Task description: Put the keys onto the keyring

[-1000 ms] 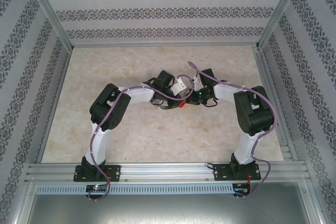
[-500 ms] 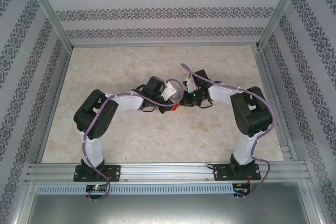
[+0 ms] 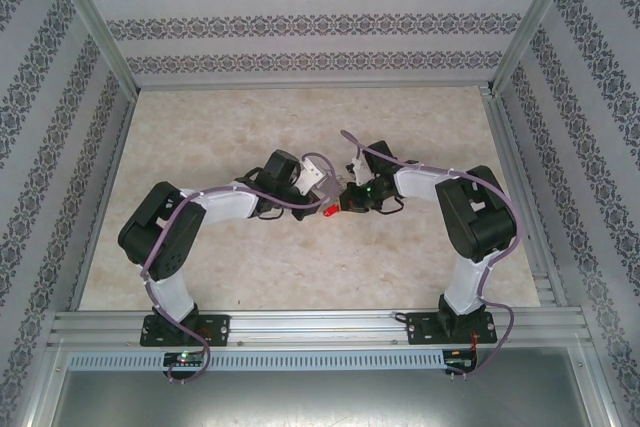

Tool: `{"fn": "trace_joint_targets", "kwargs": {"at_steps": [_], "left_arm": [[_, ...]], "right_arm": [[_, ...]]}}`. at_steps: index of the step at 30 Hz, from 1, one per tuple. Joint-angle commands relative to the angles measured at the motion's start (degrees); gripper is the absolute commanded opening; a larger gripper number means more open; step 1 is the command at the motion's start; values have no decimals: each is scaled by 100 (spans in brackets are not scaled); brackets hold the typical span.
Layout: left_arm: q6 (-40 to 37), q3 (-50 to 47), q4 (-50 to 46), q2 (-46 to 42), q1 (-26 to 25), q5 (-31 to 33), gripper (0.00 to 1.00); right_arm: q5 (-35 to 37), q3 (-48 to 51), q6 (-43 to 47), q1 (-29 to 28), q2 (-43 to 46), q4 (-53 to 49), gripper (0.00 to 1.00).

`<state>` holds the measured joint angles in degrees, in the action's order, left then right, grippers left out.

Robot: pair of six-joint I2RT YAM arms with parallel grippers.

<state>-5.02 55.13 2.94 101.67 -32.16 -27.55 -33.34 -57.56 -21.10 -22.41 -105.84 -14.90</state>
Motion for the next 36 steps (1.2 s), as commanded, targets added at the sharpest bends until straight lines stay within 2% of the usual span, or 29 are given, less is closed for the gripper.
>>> {"fn": "trace_joint_targets", "kwargs": {"at_steps": [1, 2, 5, 9, 13, 17, 23, 30, 32, 35, 36], "left_arm": [[-131, 293, -171, -61, 26, 74, 10], [-130, 329, -168, -55, 26, 79, 10], [-88, 357, -96, -66, 19, 165, 12], [-61, 388, -89, -60, 26, 483, 19], [-43, 452, -175, -50, 35, 949, 25], [95, 278, -63, -264, 29, 1177, 27], [561, -287, 428, -1003, 34, 1551, 38], [991, -581, 528, -1813, 21, 1532, 56], [1054, -584, 465, -1979, 16, 1508, 63], [1049, -559, 313, -2209, -21, 1565, 76], [1018, -561, 256, -2285, -48, 1633, 83]], "right_arm": [[127, 27, 80, 78, 194, -129, 0], [126, 19, 90, 95, 233, -143, 0], [213, 85, 63, 144, 477, -158, 23], [408, 136, 84, 180, 857, -297, 32], [569, -67, -14, 310, 761, -268, 39], [435, -670, -78, 363, 192, -254, 39], [424, -1543, -42, 387, -667, -534, 40], [293, -1680, 32, 190, -1019, -725, 39], [259, -1726, 19, 118, -1123, -698, 34], [142, -1980, -7, 13, -1364, -691, 18], [90, -2109, 4, -22, -1450, -702, 12]]}}
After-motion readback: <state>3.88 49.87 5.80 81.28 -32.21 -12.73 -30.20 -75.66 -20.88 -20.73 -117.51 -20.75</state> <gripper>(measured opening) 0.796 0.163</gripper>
